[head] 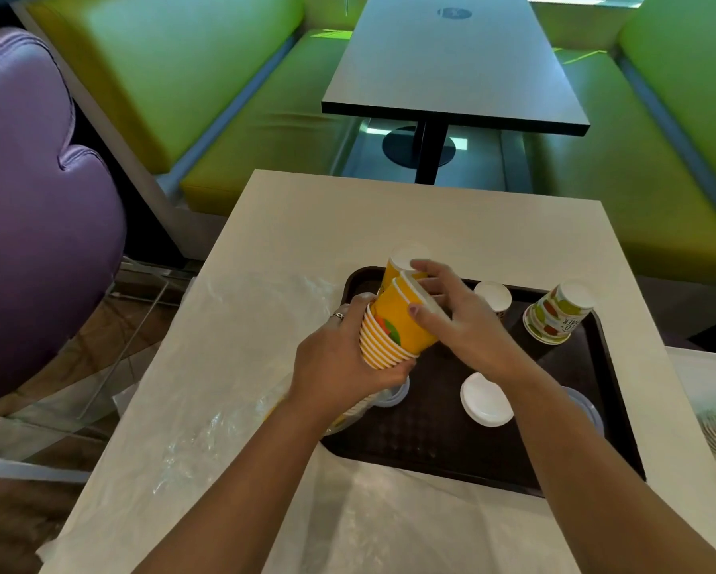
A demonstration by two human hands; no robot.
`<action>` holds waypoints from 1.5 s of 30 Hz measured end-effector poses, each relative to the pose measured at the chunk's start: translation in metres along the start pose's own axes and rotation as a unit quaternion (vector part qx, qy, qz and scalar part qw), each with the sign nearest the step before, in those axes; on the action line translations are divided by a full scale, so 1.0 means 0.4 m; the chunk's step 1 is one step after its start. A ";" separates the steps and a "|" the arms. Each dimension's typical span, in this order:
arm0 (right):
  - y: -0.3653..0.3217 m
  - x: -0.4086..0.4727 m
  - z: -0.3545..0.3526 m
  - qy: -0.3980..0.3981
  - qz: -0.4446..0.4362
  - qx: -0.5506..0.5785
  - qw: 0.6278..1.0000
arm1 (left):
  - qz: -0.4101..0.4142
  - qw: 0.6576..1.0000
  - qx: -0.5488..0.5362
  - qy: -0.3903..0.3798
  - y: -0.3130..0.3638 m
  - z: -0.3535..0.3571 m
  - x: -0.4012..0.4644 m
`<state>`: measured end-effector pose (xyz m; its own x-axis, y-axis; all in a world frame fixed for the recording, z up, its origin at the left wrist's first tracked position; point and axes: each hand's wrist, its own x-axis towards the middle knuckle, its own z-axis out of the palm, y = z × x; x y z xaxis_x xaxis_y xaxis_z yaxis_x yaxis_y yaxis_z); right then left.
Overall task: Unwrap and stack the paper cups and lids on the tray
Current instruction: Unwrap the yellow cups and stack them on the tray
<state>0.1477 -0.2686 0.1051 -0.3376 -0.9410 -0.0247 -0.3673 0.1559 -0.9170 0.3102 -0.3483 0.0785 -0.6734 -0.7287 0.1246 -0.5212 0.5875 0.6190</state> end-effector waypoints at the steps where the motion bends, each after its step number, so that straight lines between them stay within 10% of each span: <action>1: -0.003 0.001 -0.010 0.001 -0.014 0.004 1.000 | -0.004 1.000 -0.002 0.001 -0.003 -0.003 0.001; 8: -0.048 0.012 -0.072 -0.171 -0.136 -0.210 0.953 | 0.005 1.000 -0.006 -0.009 -0.003 -0.008 0.009; 17: -0.092 0.038 -0.056 -0.135 -0.244 -0.560 0.780 | -0.018 0.999 -0.024 -0.012 0.004 -0.014 0.016; 22: -0.065 0.093 -0.098 -0.017 -0.216 -0.492 0.843 | -0.057 0.998 -0.040 -0.001 -0.005 -0.035 0.024; 29: 0.036 0.174 -0.071 0.151 -0.067 -0.121 0.979 | -0.113 0.993 -0.026 0.015 -0.028 -0.041 0.040; 33: 0.110 0.204 -0.015 0.164 0.038 0.008 0.986 | -0.119 0.993 -0.019 0.007 -0.029 -0.037 0.045; 45: 0.270 0.207 0.070 0.141 0.117 -0.061 0.981 | -0.117 0.993 -0.024 0.008 -0.036 -0.023 0.054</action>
<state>0.1045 -0.3382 -0.0072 -0.6454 -0.7571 -0.1013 -0.3465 0.4083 -0.8445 0.3081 -0.3757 0.0794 -0.5285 -0.8488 -0.0154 -0.6370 0.3844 0.6682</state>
